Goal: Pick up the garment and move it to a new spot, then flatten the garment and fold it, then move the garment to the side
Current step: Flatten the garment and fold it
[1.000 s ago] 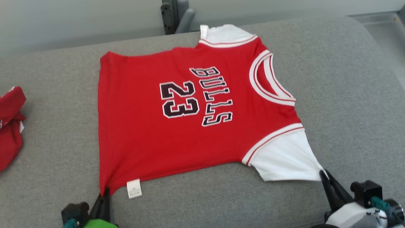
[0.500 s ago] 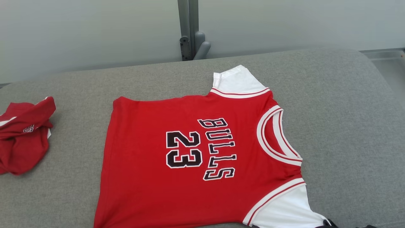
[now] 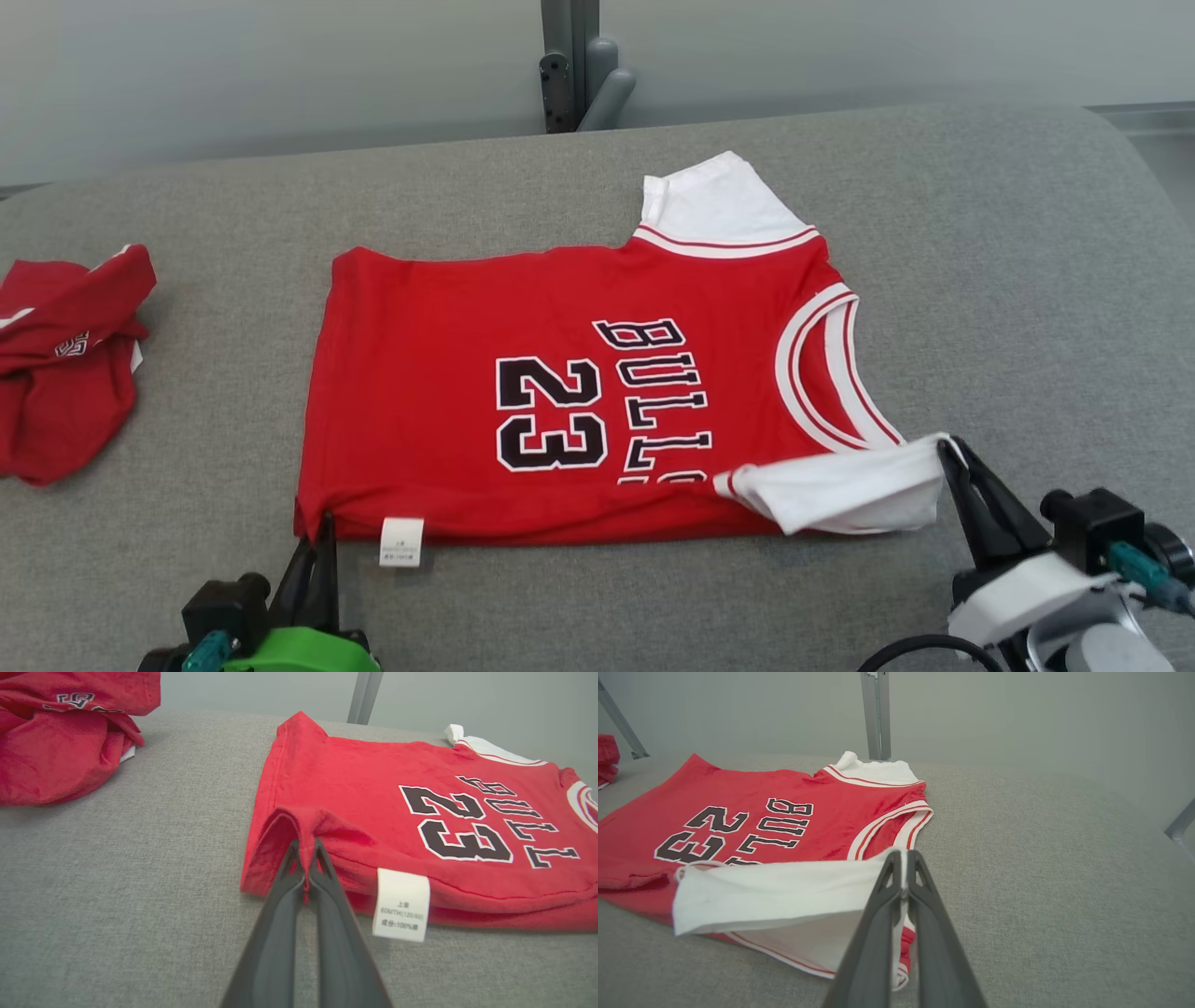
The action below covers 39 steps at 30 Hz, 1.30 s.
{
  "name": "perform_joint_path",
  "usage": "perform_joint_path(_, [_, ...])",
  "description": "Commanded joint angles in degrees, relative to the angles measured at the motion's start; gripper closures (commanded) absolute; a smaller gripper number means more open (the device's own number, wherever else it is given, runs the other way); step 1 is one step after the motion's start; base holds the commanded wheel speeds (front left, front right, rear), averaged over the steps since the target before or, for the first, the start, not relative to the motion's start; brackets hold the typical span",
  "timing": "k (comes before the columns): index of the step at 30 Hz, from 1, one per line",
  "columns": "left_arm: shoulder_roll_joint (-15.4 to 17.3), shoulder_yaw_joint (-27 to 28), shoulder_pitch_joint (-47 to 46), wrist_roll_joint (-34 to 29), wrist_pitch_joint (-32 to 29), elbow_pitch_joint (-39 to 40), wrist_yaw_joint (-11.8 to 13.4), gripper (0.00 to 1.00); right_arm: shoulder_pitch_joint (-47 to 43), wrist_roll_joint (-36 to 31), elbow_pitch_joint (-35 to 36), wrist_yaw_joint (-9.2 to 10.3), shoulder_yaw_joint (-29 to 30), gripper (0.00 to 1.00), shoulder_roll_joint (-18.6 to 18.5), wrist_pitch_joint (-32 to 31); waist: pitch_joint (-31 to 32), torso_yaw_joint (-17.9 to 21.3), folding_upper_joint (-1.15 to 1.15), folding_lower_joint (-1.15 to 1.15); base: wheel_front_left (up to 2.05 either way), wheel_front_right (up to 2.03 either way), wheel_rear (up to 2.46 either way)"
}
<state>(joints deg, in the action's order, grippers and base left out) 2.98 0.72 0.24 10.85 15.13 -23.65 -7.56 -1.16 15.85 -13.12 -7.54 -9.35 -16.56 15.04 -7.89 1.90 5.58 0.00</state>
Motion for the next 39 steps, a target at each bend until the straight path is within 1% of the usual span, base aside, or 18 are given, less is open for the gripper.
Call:
perform_joint_path(1, [0.09,-0.58,-1.95,0.29,0.00,0.30,0.09,1.00,3.05,-1.00,-0.45,0.11,0.26,1.00,-0.07,0.13,-1.51,-0.57,0.00,0.00,0.00,0.00,0.00])
perform_joint_path(5, [0.08,-1.14,-4.22,0.34,0.00,-0.34,0.09,1.00,7.10,-1.78,-2.49,0.11,0.14,1.00,0.24,0.13,-2.42,-0.94,0.00,0.00,0.00,0.00,0.00])
perform_joint_path(10, [0.04,-1.61,-7.65,-0.38,0.00,-1.66,0.09,1.00,13.29,-3.29,-6.90,0.11,-1.09,1.00,0.62,0.13,-4.14,-1.81,0.00,0.00,0.00,0.00,0.00])
perform_joint_path(11, [0.04,-1.70,-8.95,-0.46,0.00,-2.12,0.09,1.00,15.20,-3.68,-8.82,0.11,-1.40,1.00,0.78,0.13,-4.85,-2.21,0.00,0.00,0.00,0.00,0.00])
perform_joint_path(14, [0.03,-2.00,-10.93,-0.87,0.00,-2.74,0.09,1.00,17.91,-4.14,-10.90,0.11,-1.21,1.00,0.67,0.13,-6.10,-2.81,0.00,0.00,0.00,0.00,0.00])
perform_joint_path(20, [0.01,-1.50,-13.65,-1.36,0.00,-3.23,0.09,1.00,21.78,-4.91,-13.52,0.11,-0.23,1.00,0.52,0.13,-8.38,-3.46,0.00,0.00,0.00,0.00,0.00])
perform_joint_path(27, [-0.02,-1.22,-15.84,-1.04,0.00,-3.92,0.09,1.00,25.08,-5.75,-15.25,0.11,-0.42,1.00,0.50,0.13,-10.49,-3.80,0.00,0.00,0.00,0.00,0.00])
perform_joint_path(35, [-0.02,-1.89,-17.99,-0.73,0.00,-5.05,0.09,1.00,27.48,-7.47,-16.88,0.11,0.10,1.00,1.02,0.13,-12.28,-4.46,0.00,0.00,0.00,0.00,0.00])
perform_joint_path(36, [-0.02,-1.71,-18.20,-0.43,0.00,-5.28,0.21,1.00,27.61,-7.67,-17.19,0.11,0.31,0.99,1.19,0.13,-12.42,-4.55,0.00,0.00,0.00,0.00,0.00])
perform_joint_path(37, [0.00,-1.65,-18.46,-0.33,0.00,-5.48,0.39,0.87,27.93,-7.70,-17.48,0.11,0.97,0.36,1.38,0.13,-12.55,-4.62,0.00,0.00,0.00,0.00,0.00])
perform_joint_path(38, [-0.01,-1.70,-18.73,-0.27,0.00,-5.61,0.42,0.43,28.27,-7.81,-17.60,0.11,1.59,0.00,1.66,0.13,-12.63,-4.70,0.00,0.00,0.00,0.00,0.00])
perform_joint_path(39, [-0.02,-1.85,-18.90,-0.24,0.00,-5.71,0.51,0.00,28.57,-7.96,-17.38,0.11,2.19,0.00,2.08,0.13,-12.63,-4.75,0.00,0.00,0.00,0.00,0.00])
